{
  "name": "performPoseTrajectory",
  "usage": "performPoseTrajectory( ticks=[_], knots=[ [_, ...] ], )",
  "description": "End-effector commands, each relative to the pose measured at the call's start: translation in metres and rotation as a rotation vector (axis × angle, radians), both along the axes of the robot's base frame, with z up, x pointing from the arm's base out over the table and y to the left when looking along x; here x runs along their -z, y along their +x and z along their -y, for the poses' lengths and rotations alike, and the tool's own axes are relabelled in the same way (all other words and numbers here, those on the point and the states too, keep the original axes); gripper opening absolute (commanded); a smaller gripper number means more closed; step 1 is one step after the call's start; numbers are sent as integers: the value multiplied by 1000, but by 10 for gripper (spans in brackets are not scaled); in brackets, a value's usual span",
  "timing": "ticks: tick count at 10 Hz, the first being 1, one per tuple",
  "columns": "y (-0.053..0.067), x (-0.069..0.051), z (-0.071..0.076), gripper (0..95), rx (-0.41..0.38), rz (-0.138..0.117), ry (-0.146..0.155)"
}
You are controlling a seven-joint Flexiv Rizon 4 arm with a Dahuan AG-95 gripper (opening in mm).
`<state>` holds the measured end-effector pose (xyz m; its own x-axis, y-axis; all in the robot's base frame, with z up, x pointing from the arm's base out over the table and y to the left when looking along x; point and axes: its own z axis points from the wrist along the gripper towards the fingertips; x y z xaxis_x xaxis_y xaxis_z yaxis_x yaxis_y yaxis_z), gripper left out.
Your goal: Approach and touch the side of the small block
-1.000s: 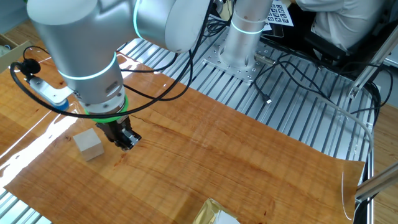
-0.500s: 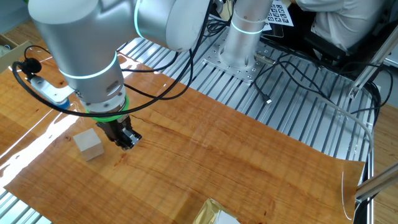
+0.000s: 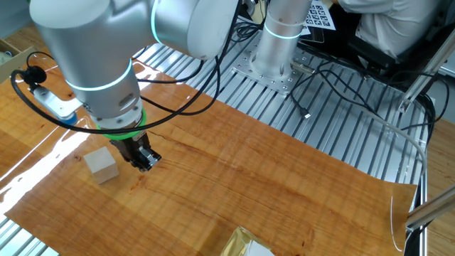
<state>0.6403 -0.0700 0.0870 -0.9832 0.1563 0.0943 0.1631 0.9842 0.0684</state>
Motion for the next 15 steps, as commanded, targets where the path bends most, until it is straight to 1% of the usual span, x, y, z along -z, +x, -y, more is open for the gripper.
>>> performPoseTrajectory(
  ticks=[1,2,4,6,7,8,9,12,13,14,15],
  knots=[
    [0,0,0,0,57,-13,-8],
    [0,0,0,0,94,-13,-13],
    [0,0,0,0,134,-11,-20],
    [0,0,0,0,171,-3,-29],
    [0,0,0,0,181,-1,-29],
    [0,0,0,0,163,-3,-16],
    [0,0,0,0,164,6,-14],
    [0,0,0,0,182,9,-49],
    [0,0,0,0,185,10,-50],
    [5,5,5,0,193,15,-57],
    [13,15,16,0,188,22,-59]
  ],
)
